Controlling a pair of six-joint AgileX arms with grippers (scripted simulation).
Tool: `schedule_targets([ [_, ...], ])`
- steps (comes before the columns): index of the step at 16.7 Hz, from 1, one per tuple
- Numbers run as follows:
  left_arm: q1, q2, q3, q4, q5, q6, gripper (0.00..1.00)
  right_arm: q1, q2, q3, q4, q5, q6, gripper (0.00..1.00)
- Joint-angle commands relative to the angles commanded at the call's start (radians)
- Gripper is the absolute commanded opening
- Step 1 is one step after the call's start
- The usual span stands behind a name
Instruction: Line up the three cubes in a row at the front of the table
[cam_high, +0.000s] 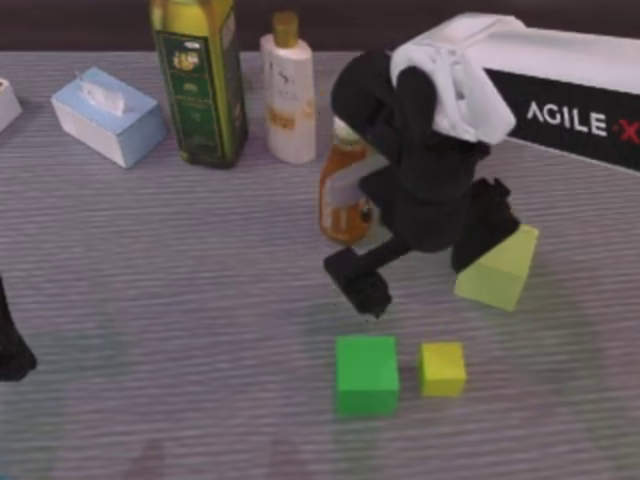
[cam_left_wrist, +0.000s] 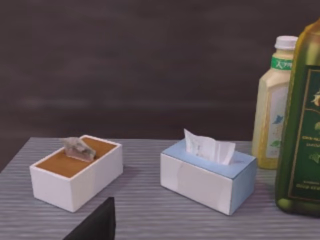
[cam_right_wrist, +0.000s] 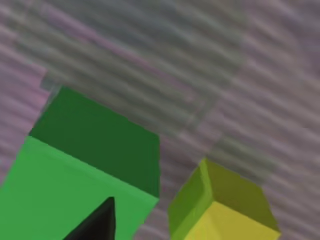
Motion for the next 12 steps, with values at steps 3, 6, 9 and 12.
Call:
schedule_targets([
  [3, 0.000, 0.000, 0.000, 0.000, 0.000, 0.000, 1.00, -0.078, 0.024, 0.021, -0.016, -0.004, -0.309, 1.00],
  [6, 0.000, 0.000, 0.000, 0.000, 0.000, 0.000, 1.00, -0.152, 0.037, 0.039, -0.025, -0.006, -0.592, 1.00],
  [9, 0.000, 0.000, 0.000, 0.000, 0.000, 0.000, 1.00, -0.217, 0.033, 0.052, -0.022, -0.005, -0.795, 1.00],
  [12, 0.000, 0.000, 0.000, 0.000, 0.000, 0.000, 1.00, -0.256, 0.024, 0.060, -0.015, -0.004, -0.902, 1.00],
])
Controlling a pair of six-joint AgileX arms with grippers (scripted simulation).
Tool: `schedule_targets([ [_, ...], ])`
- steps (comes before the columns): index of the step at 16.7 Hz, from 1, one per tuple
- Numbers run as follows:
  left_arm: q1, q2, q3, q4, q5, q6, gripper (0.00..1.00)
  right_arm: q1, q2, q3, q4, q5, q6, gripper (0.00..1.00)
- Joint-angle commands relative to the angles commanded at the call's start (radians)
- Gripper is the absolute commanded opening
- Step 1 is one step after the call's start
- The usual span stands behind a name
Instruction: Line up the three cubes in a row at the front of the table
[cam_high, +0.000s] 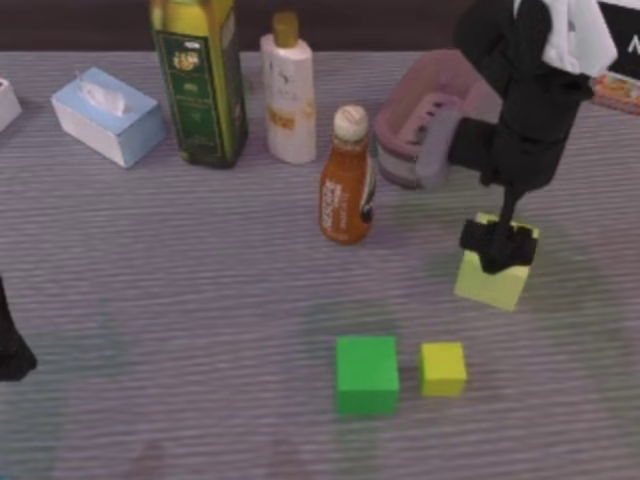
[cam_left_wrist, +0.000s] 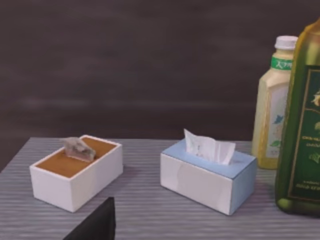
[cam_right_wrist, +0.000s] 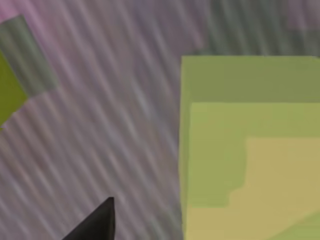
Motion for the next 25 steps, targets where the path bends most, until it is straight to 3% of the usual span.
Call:
schedule_targets([
  [8, 0.000, 0.000, 0.000, 0.000, 0.000, 0.000, 1.00, -0.004, 0.005, -0.010, 0.018, 0.000, -0.017, 1.00],
  [17, 0.000, 0.000, 0.000, 0.000, 0.000, 0.000, 1.00, -0.006, 0.106, -0.175, 0.287, 0.001, -0.016, 1.00],
  [22, 0.000, 0.000, 0.000, 0.000, 0.000, 0.000, 1.00, -0.006, 0.112, -0.184, 0.301, 0.001, -0.016, 1.00],
  [25, 0.000, 0.000, 0.000, 0.000, 0.000, 0.000, 1.00, -0.006, 0.112, -0.184, 0.301, 0.001, -0.016, 0.77],
])
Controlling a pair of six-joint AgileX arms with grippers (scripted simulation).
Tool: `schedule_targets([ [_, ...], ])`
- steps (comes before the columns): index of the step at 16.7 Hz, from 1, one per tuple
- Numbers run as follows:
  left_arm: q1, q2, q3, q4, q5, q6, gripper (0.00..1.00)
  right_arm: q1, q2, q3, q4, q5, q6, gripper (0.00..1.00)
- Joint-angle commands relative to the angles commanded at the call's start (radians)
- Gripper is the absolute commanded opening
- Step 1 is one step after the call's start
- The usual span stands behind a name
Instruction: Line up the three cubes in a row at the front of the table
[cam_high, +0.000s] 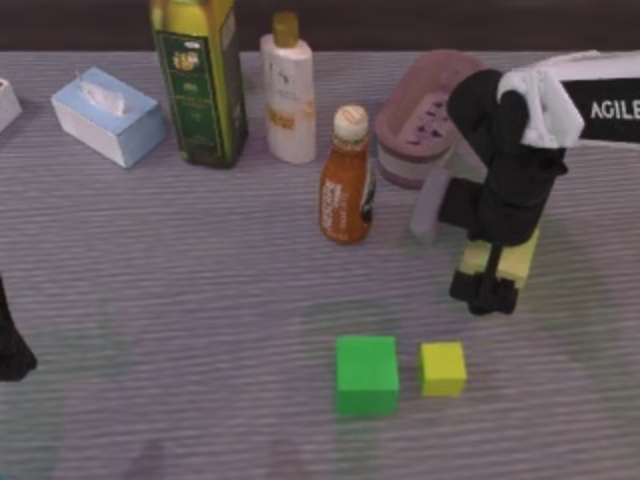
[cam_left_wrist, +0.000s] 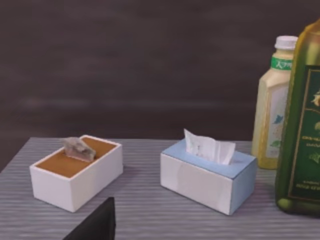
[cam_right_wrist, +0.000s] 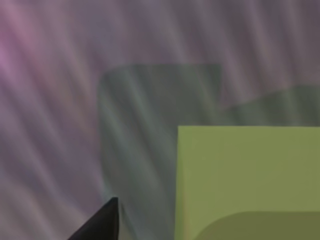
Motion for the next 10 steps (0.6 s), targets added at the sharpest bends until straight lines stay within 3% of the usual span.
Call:
schedule_targets([
  [10, 0.000, 0.000, 0.000, 0.000, 0.000, 0.000, 1.00, 0.000, 0.000, 0.000, 0.000, 0.000, 0.000, 0.02],
])
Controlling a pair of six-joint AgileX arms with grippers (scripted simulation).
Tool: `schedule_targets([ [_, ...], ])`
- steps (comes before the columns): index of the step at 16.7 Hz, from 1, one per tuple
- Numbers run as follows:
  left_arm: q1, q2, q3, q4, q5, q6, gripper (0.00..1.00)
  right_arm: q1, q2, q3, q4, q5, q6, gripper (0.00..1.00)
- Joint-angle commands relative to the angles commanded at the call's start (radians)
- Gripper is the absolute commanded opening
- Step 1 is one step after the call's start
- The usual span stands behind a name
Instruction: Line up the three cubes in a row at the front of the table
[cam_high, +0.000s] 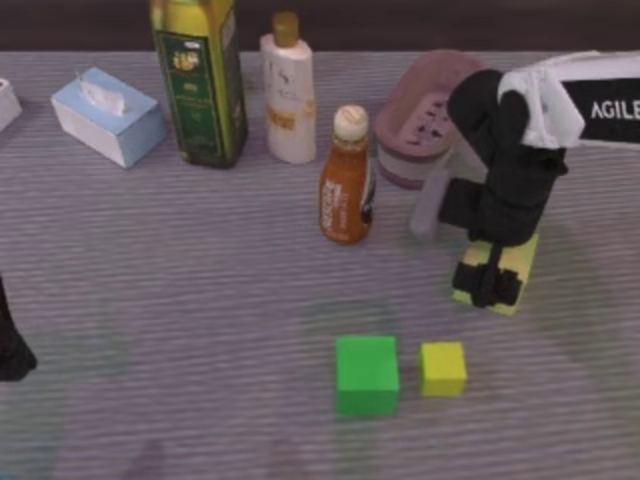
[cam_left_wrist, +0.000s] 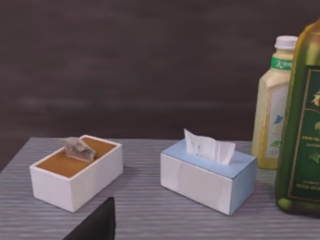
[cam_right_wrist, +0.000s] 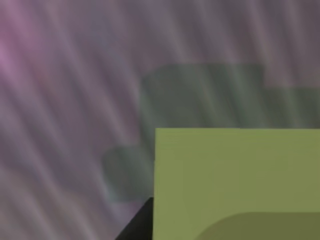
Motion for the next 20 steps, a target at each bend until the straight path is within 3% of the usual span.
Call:
schedule_targets([
  [10, 0.000, 0.000, 0.000, 0.000, 0.000, 0.000, 1.00, 0.002, -0.012, 0.003, -0.011, -0.004, 0.005, 0.00],
  [20, 0.000, 0.000, 0.000, 0.000, 0.000, 0.000, 1.00, 0.011, -0.105, 0.136, -0.238, -0.004, 0.002, 0.00],
])
